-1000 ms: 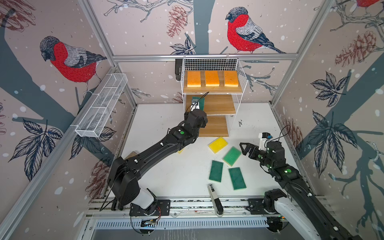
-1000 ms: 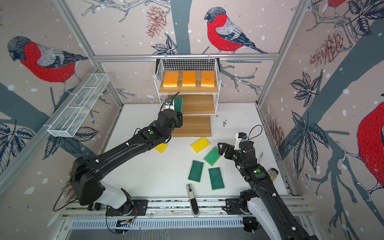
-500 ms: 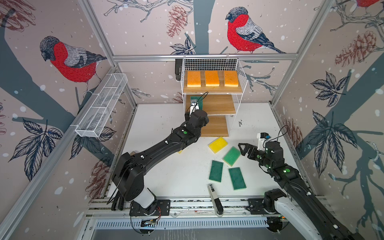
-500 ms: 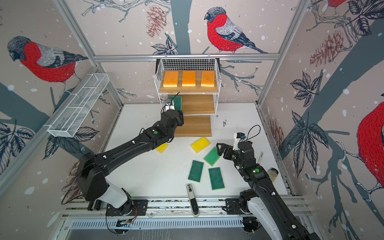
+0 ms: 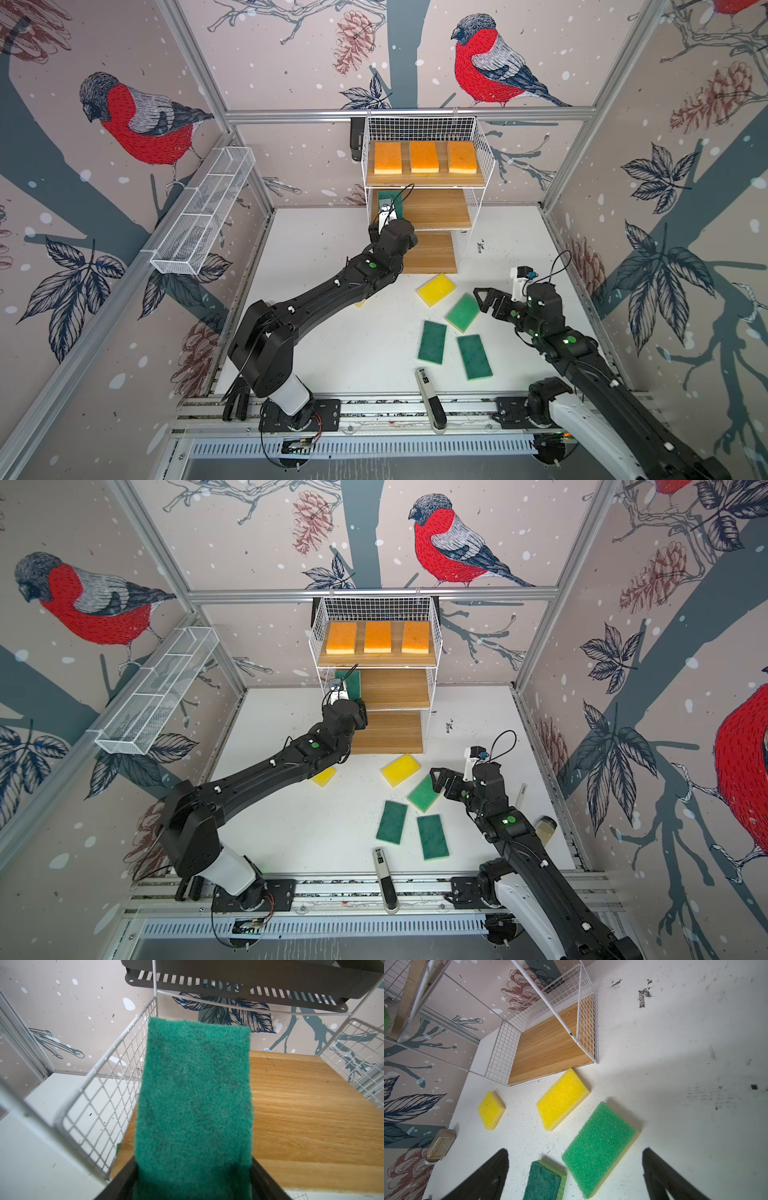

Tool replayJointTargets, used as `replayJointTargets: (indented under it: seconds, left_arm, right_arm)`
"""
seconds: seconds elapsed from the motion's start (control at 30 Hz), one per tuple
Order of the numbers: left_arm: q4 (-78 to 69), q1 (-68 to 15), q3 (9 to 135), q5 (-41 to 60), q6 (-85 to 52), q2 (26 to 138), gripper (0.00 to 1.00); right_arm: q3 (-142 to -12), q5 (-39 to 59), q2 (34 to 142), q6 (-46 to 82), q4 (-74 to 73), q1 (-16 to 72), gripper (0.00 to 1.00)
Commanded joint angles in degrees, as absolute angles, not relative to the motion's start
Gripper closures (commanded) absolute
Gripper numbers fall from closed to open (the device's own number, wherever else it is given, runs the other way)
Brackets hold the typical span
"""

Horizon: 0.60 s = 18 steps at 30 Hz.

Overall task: Place and organize the cleaning sponges onto the shelf
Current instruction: 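Lower the dark green sponge onto the middle wooden shelf with the left gripper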

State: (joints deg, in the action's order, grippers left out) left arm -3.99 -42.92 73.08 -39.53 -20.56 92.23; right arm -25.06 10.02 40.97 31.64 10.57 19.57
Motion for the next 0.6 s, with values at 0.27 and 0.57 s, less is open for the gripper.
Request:
replayJointTargets:
  seconds: [0.27,0.57]
  left_arm:
    - [-4.3,-42.5,76.5,-41.0,-20.8,95.2,0.29]
    - [-1.1,-42.5,77.5,-42.3,-22.4,95.8,0.21]
  right_arm:
    - [-24.5,10.1,41.1,32.5,8.2,20.1,0.00]
    - [-24.3,10.1,40.8,32.9,8.2,20.4,0.00]
